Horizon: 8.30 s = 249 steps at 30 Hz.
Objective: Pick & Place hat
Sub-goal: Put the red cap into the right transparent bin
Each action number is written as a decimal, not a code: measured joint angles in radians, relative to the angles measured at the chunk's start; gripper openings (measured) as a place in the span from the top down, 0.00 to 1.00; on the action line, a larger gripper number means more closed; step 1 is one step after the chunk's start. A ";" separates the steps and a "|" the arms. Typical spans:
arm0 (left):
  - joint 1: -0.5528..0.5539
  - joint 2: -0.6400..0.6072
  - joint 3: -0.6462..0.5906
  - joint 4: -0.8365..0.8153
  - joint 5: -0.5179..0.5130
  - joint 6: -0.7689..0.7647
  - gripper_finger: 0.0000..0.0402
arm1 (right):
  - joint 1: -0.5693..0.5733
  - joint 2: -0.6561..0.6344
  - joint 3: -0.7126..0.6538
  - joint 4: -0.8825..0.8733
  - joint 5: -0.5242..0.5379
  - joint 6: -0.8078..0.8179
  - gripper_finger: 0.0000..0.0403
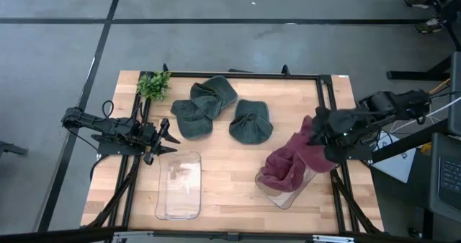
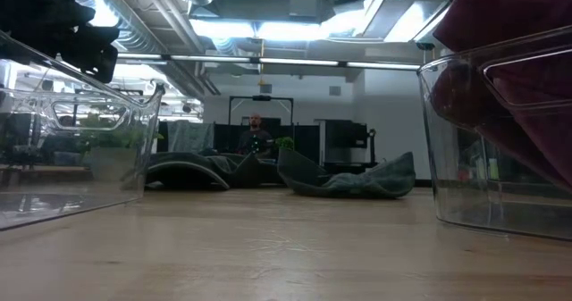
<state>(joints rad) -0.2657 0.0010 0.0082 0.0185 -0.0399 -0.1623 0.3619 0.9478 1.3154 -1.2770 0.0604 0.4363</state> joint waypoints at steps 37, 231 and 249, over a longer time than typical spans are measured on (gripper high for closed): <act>0.000 0.000 0.000 0.000 0.000 0.000 0.64 | 0.571 0.188 -0.172 0.202 0.677 0.467 0.97; 0.000 0.000 0.000 0.000 0.000 0.000 0.64 | 0.623 0.075 -0.562 1.067 0.464 -0.174 0.43; 0.000 0.000 0.000 0.000 0.000 0.000 0.64 | 0.608 0.257 -0.404 1.003 0.295 0.151 0.71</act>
<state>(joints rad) -0.2653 0.0008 0.0079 0.0185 -0.0399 -0.1619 0.9703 1.2050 0.9116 -0.2745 0.3554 0.5870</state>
